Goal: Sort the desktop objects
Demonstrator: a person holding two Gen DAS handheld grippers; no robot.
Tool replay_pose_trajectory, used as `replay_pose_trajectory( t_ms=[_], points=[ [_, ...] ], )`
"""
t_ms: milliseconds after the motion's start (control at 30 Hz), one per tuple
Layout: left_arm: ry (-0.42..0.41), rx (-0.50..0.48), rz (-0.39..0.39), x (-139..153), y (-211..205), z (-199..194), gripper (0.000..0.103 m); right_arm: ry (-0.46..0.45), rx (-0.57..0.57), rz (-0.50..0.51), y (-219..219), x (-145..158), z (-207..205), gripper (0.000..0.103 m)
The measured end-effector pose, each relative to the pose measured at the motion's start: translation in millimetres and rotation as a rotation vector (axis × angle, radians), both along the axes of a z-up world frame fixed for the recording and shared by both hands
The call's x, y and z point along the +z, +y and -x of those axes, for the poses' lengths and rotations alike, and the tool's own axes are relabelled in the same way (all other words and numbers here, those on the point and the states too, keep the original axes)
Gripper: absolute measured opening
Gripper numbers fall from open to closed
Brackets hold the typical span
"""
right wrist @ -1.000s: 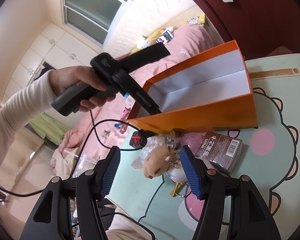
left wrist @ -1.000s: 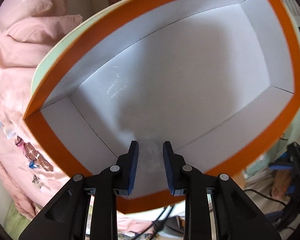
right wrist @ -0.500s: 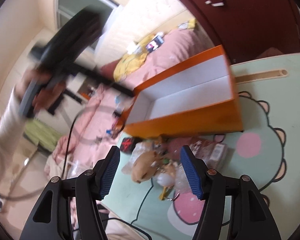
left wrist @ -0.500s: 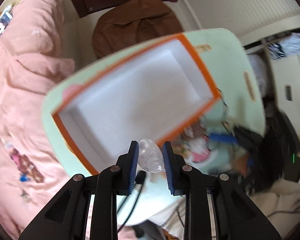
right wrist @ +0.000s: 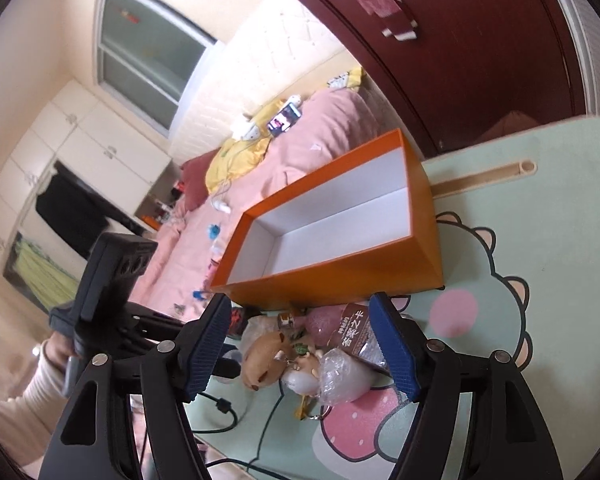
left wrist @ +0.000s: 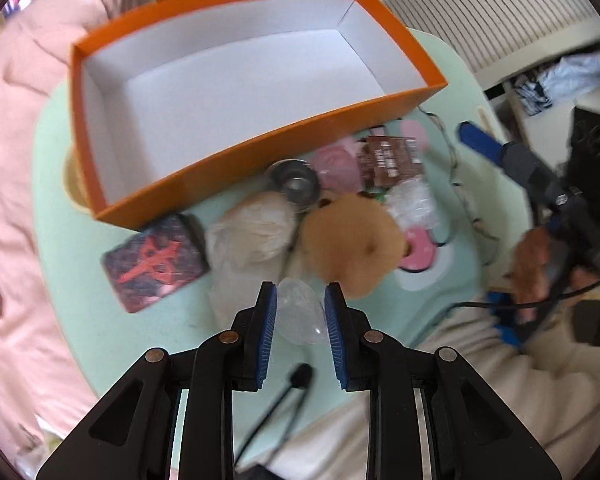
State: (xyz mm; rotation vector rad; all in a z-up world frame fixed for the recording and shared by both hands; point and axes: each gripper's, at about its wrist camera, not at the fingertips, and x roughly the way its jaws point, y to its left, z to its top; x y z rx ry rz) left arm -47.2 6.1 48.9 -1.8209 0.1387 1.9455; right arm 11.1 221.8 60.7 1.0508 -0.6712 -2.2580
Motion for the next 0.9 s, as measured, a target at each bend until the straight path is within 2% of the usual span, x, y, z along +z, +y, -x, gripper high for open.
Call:
replay_pose_trajectory(
  t_ms=[100, 167, 233, 367, 533, 633, 700, 800, 900],
  points=[
    [0.159, 0.025, 0.038, 12, -7, -10, 0.027, 0.029, 0.003, -0.055, -6, 6, -8, 0.071],
    [0.246, 0.059, 0.043, 22, -14, -19, 0.039, 0.032, 0.004, -0.088, -9, 7, -16, 0.071],
    [0.329, 0.067, 0.055, 30, -17, -34, 0.063, 0.031, 0.0, -0.131, -11, 5, -25, 0.071],
    [0.44, 0.081, 0.078, 36, -23, -63, 0.066, 0.045, -0.003, -0.278, -24, 0, -44, 0.071],
    [0.522, 0.196, 0.068, 28, -27, -100, 0.078, 0.073, 0.032, -0.476, -47, -15, -68, 0.071],
    [0.532, 0.329, 0.02, 9, -27, -112, 0.078, 0.075, 0.045, -0.531, -57, -24, -76, 0.071],
    [0.523, 0.394, 0.015, -4, -24, -113, 0.078, 0.055, 0.048, -0.557, -61, -29, -74, 0.071],
    [0.557, 0.439, 0.072, -15, -19, -108, 0.078, 0.013, 0.03, -0.614, -61, -38, -67, 0.071],
    [0.571, 0.455, 0.144, -24, -15, -102, 0.078, 0.007, 0.008, -0.625, -57, -43, -66, 0.072]
  ],
)
